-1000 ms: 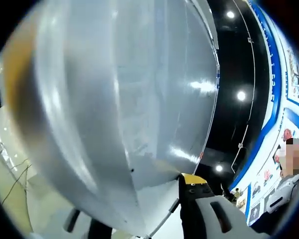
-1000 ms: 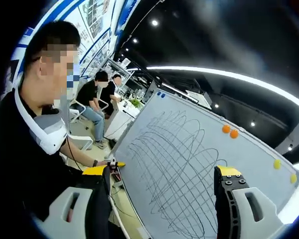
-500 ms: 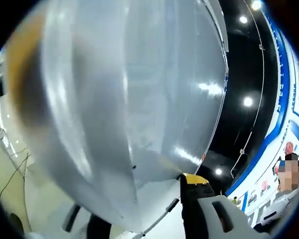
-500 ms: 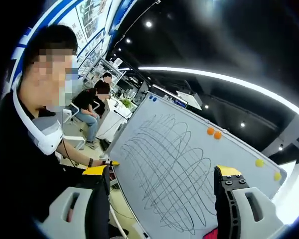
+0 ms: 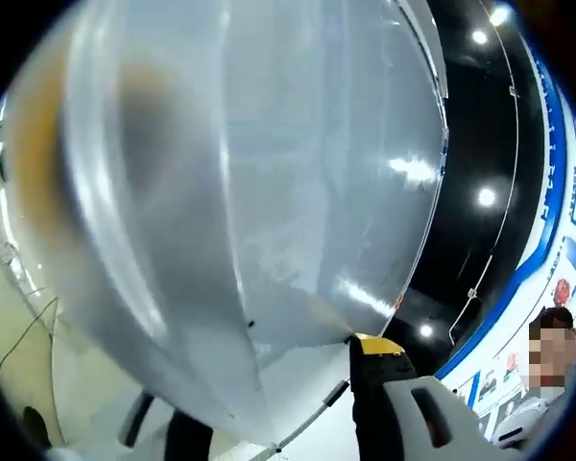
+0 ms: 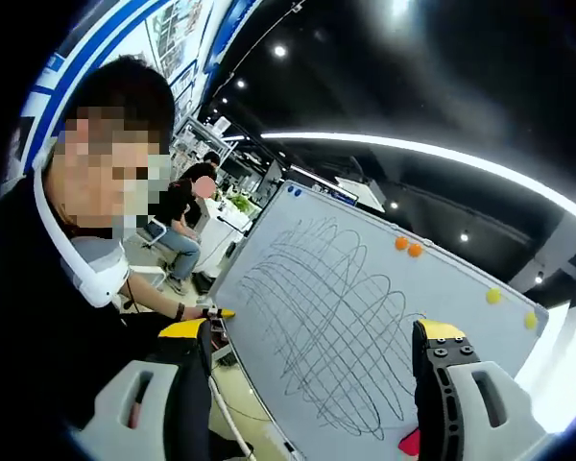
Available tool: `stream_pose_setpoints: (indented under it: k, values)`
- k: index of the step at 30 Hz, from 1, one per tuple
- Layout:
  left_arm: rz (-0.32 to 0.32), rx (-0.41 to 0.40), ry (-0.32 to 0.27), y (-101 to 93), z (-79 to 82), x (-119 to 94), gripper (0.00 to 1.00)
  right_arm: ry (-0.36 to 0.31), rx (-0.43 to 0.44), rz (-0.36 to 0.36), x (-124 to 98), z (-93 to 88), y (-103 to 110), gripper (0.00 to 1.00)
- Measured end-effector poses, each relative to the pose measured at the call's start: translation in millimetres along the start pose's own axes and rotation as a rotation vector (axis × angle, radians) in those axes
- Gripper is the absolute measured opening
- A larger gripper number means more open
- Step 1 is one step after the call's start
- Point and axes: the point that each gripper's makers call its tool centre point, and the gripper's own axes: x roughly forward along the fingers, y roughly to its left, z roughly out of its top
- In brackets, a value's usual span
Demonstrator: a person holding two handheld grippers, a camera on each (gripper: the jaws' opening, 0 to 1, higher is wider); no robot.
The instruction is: Wipe the writing off the whiteboard with the eraser
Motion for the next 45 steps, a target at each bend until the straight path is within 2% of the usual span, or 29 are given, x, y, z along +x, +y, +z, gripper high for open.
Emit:
stream_pose_setpoints:
  k: [4,7,12,13,17,19,22,32,37,45]
  values:
    - [0.001,-0.002,0.000,-1.2,-0.5,0.6,0.57,0.013,0.005,-0.022,-4.7,-0.1,-12.6,0.86]
    - [0.008,-0.004,0.002,7.7,7.1,2.9,0.57,0.023,0.012,-0.046,-15.3,2.6,-25.4,0.86]
    - [0.002,0.003,-0.003,8.7,10.0,1.7,0.57,0.080,0.028,-0.066,-54.3,2.0,-49.3,0.86]
    - [0.000,0.005,-0.004,3.9,6.7,1.2,0.57,0.089,0.037,-0.071,-60.6,2.3,-54.4,0.86]
    - [-0.001,0.003,-0.006,-0.6,5.0,0.0,0.57,0.008,0.121,-0.130,-90.4,20.2,-83.3,0.87]
    - [0.002,0.001,-0.006,1.1,6.8,0.1,0.57,-0.046,0.156,-0.121,-96.3,25.5,-84.6,0.87]
    - [0.003,0.001,-0.007,1.1,7.0,0.2,0.57,-0.086,0.159,-0.136,-105.2,27.0,-92.6,0.87]
    - [0.013,-0.011,0.003,4.3,7.7,3.1,0.58,-0.052,0.171,-0.095,-76.1,9.0,-83.5,0.86]
    - [0.016,-0.011,0.004,6.1,7.5,3.0,0.58,-0.014,0.168,-0.058,-65.8,0.6,-88.5,0.86]
    - [0.017,-0.011,0.006,9.3,8.4,4.9,0.58,-0.003,0.173,-0.063,-54.6,-3.2,-86.8,0.86]
